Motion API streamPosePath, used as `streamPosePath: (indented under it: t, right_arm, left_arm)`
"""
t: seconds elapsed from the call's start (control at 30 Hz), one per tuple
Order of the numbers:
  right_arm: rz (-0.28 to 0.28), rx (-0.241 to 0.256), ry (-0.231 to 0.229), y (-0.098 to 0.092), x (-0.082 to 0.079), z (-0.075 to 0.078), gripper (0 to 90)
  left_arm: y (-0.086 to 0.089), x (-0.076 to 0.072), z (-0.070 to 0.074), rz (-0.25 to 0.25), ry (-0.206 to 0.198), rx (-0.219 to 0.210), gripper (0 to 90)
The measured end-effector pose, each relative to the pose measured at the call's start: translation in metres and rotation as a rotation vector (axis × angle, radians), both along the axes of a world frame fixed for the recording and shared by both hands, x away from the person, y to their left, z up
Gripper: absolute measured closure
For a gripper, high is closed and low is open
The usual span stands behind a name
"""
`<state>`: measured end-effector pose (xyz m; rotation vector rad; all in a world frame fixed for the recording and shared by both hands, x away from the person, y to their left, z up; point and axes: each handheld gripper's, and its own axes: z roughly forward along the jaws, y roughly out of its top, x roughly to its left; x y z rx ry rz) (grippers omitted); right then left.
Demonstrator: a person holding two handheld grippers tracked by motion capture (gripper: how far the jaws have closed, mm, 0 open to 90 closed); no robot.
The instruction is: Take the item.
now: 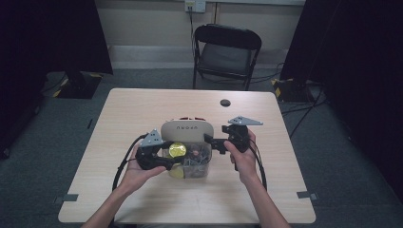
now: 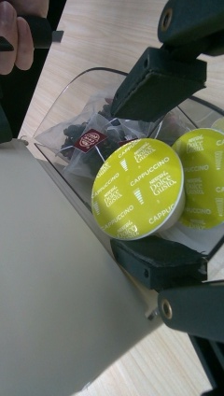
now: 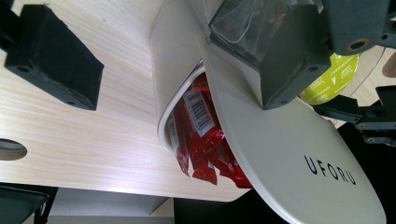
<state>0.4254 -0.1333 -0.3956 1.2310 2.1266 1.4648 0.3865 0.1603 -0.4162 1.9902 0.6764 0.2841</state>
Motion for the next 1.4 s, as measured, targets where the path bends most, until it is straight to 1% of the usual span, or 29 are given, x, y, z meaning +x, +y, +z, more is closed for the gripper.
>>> streamPosePath:
  t: [0.03,0.07,0.13,0.2,0.27,0.4,0.57,0.7,0.8,0.87,0.9,0.93,1.0,1.07,1.1,1.13,1.17,1.2,1.27,1.3,1.4]
  right_arm:
    - [0.000,-0.001,0.000,0.0000,-0.0001,-0.0001,12.8]
    - [0.000,-0.001,0.000,0.0000,-0.0001,-0.0001,12.9]
    - [0.001,-0.001,0.000,0.0000,0.0000,-0.0001,12.8]
    - [0.001,-0.001,0.000,0.0000,0.0000,-0.0002,12.8]
    - [0.001,-0.002,0.000,0.0000,-0.0001,-0.0001,12.8]
    - [0.001,-0.003,0.000,0.0000,-0.0002,-0.0002,13.0]
    - [0.001,-0.003,0.000,-0.0001,-0.0001,-0.0002,12.9]
    - [0.002,-0.007,-0.003,0.0001,-0.0002,-0.0001,13.0]
    - [0.004,-0.005,-0.001,-0.0002,0.0000,-0.0001,13.0]
    - [0.004,-0.005,-0.001,-0.0003,0.0000,-0.0001,13.0]
    - [0.004,-0.004,0.000,-0.0003,0.0001,-0.0002,12.9]
    - [0.004,-0.004,0.001,-0.0004,0.0002,-0.0002,12.9]
    - [0.004,-0.005,0.000,-0.0003,0.0001,-0.0001,13.0]
    - [0.003,-0.005,0.000,-0.0003,0.0001,-0.0001,13.0]
    - [0.003,-0.004,0.000,-0.0004,0.0001,-0.0001,13.0]
    - [0.003,-0.004,0.001,-0.0004,0.0001,-0.0001,13.0]
    - [0.003,-0.004,0.000,-0.0004,0.0000,-0.0001,13.0]
    - [0.003,-0.005,0.000,-0.0003,0.0000,-0.0001,13.0]
    - [0.003,-0.004,0.001,-0.0004,0.0001,-0.0001,13.0]
    - [0.003,-0.004,0.001,-0.0004,0.0000,-0.0001,13.0]
    - [0.003,-0.004,0.000,-0.0004,0.0001,-0.0001,13.0]
  left_arm:
    - [-0.0008,0.0000,-0.0001,0.000,0.011,0.000,31.2]
    - [-0.0019,0.0003,-0.0011,-0.004,0.016,-0.010,31.3]
    - [-0.0026,0.0013,-0.0019,-0.016,0.018,0.006,32.5]
    - [-0.0041,0.0014,-0.0031,-0.019,0.022,0.012,33.4]
    - [-0.0057,0.0003,-0.0036,-0.017,0.019,0.009,33.3]
    - [-0.0042,0.0011,-0.0032,-0.014,0.030,0.001,33.5]
    - [-0.0061,0.0001,-0.0037,-0.013,0.018,0.008,33.1]
    - [-0.0067,0.0002,-0.0033,-0.007,0.005,0.032,36.2]
    - [-0.0061,0.0009,-0.0038,-0.013,0.010,0.014,37.5]
    - [-0.0059,0.0011,-0.0037,-0.015,0.012,0.013,37.6]
    - [-0.0058,0.0011,-0.0038,-0.014,0.016,0.003,37.6]
    - [-0.0050,0.0012,-0.0034,-0.014,0.018,0.009,37.6]
    - [-0.0047,0.0012,-0.0034,-0.013,0.025,0.000,37.6]
    - [-0.0037,0.0016,-0.0033,-0.015,0.027,-0.016,37.6]
    - [-0.0029,0.0014,-0.0025,-0.011,0.027,-0.016,37.6]
    - [-0.0022,0.0015,-0.0021,-0.014,0.022,-0.025,37.7]
    - [-0.0020,0.0007,-0.0014,-0.011,0.029,-0.037,37.7]
    - [-0.0009,0.0006,0.0002,-0.011,0.025,-0.026,37.7]
    - [-0.0002,-0.0005,0.0017,-0.013,0.026,-0.032,37.7]
    - [0.0001,-0.0006,0.0019,-0.022,0.020,-0.043,37.7]
    - [0.0013,-0.0025,0.0039,-0.028,0.021,-0.048,37.7]
